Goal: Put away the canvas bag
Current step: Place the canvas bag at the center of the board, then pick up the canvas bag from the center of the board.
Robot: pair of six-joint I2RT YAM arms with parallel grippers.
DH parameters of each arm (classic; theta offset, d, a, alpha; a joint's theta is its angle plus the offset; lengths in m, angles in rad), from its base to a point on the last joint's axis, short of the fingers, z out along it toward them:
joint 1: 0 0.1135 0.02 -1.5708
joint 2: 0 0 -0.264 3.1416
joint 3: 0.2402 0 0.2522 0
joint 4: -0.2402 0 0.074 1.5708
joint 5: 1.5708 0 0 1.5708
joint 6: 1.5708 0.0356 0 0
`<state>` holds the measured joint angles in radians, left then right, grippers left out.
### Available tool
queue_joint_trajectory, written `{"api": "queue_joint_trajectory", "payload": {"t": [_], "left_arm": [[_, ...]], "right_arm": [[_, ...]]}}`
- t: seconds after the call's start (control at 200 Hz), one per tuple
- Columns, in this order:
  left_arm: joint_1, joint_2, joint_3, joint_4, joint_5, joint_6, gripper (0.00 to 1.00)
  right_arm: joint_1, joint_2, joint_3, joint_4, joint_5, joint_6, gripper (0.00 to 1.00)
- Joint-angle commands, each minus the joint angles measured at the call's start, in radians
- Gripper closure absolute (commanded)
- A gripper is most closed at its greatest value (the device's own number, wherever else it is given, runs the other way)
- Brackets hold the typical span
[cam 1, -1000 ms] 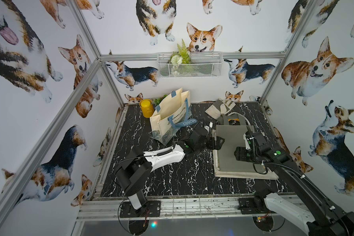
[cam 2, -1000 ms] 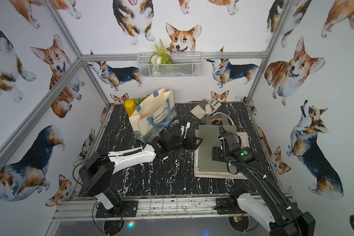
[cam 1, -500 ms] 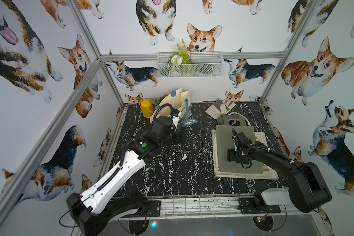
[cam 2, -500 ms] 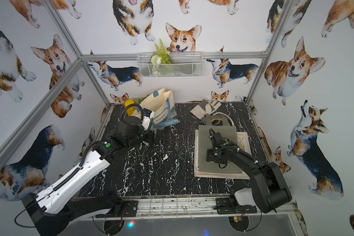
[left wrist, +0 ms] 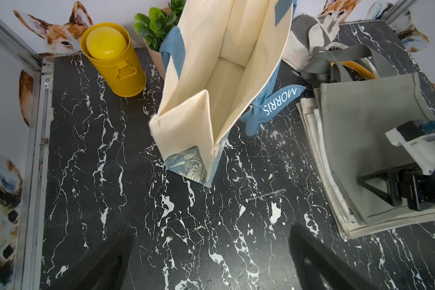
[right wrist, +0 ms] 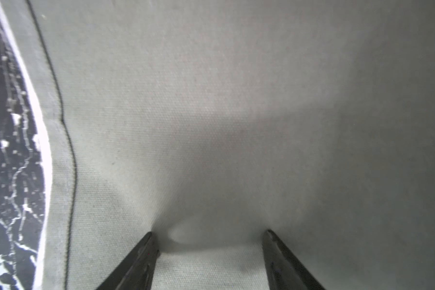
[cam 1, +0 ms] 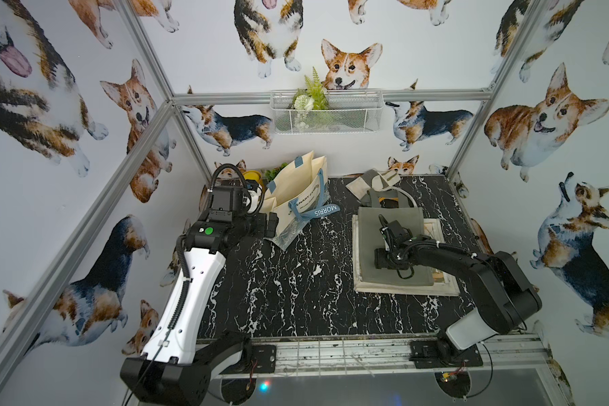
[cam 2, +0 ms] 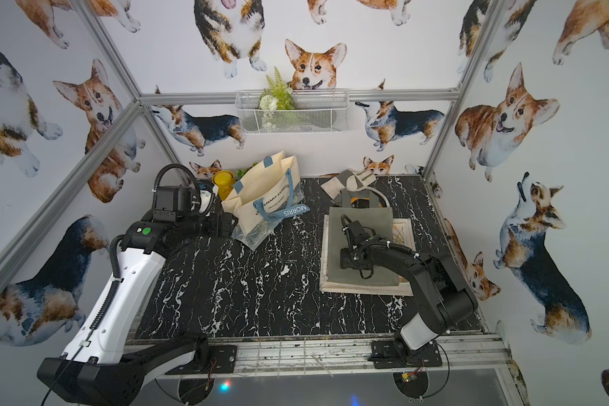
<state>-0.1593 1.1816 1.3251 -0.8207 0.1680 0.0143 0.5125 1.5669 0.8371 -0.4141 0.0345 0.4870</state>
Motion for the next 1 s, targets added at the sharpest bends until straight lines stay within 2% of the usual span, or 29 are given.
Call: {"api": "queue_joint_trajectory", "payload": {"t": [0.0, 0.055, 0.125, 0.17, 0.265, 0.375, 0.571, 0.671, 0.821, 0.996], "left_arm": [[0.021, 0.025, 0.035, 0.048, 0.097, 0.073, 0.0], [0.05, 0.034, 0.046, 0.094, 0.12, 0.066, 0.0], [0.098, 0.038, 0.052, 0.154, 0.224, 0.088, 0.0], [0.11, 0.057, 0.068, 0.175, 0.227, 0.104, 0.0], [0.117, 0.135, 0.118, 0.207, 0.25, 0.139, 0.0], [0.122, 0.24, 0.18, 0.253, 0.335, 0.133, 0.0], [0.135, 0.397, 0.275, 0.276, 0.357, 0.152, 0.0], [0.154, 0.46, 0.322, 0.303, 0.448, 0.108, 0.0], [0.157, 0.565, 0.41, 0.262, 0.563, 0.117, 0.0], [0.153, 0.604, 0.386, 0.276, 0.621, 0.118, 0.0]], "right_arm": [[0.007, -0.04, 0.03, -0.124, -0.047, -0.012, 0.27], [0.005, -0.089, 0.069, -0.171, -0.019, -0.039, 0.25], [0.005, -0.14, 0.132, -0.24, 0.007, -0.074, 0.23], [0.005, -0.163, 0.171, -0.279, 0.014, -0.09, 0.22], [0.005, -0.189, 0.225, -0.304, -0.016, -0.098, 0.21], [0.007, -0.179, 0.277, -0.272, -0.096, -0.067, 0.21], [0.01, -0.049, 0.385, -0.221, -0.148, -0.097, 0.24], [0.039, 0.012, 0.453, -0.162, -0.189, -0.122, 0.25], [0.059, 0.153, 0.593, -0.134, -0.215, -0.154, 0.28], [0.059, 0.318, 0.753, -0.113, -0.277, -0.154, 0.34]]}}
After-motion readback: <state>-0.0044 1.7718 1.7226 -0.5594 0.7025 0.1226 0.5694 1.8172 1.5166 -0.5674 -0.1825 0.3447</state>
